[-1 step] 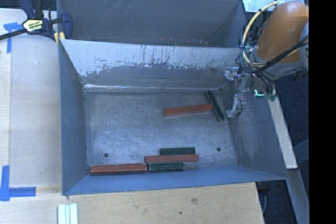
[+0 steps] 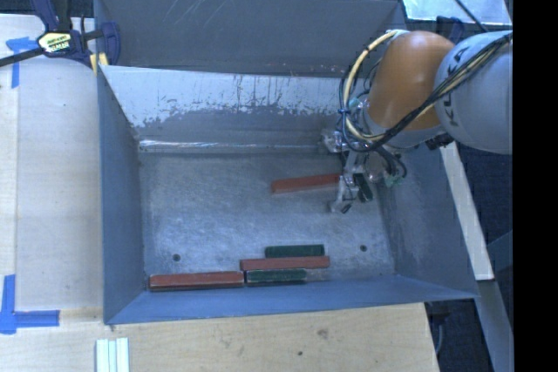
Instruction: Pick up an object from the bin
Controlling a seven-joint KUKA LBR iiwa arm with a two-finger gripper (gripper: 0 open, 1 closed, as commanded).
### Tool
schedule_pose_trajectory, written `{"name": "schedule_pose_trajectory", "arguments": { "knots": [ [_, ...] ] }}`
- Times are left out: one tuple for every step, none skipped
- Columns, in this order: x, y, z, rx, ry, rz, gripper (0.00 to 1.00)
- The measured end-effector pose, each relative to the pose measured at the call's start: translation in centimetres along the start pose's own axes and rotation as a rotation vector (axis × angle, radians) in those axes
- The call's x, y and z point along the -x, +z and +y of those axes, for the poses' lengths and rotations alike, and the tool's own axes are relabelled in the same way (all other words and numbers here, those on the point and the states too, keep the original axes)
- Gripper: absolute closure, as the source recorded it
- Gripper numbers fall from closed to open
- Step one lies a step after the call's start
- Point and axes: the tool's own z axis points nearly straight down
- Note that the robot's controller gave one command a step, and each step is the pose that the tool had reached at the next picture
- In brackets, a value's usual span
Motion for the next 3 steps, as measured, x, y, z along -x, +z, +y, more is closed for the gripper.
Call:
{"name": "schedule_pose_trajectory", "arguments": {
  "knots": [
    [0.1, -9.3, -2.7, -0.009, -0.389, -0.011, 0.0],
    [1.0, 0.0, 2.6, -0.001, -0.513, 0.0, 0.0],
    [1.3, -0.6, 2.4, -0.005, -0.51, -0.009, 1.0]
  ]
}}
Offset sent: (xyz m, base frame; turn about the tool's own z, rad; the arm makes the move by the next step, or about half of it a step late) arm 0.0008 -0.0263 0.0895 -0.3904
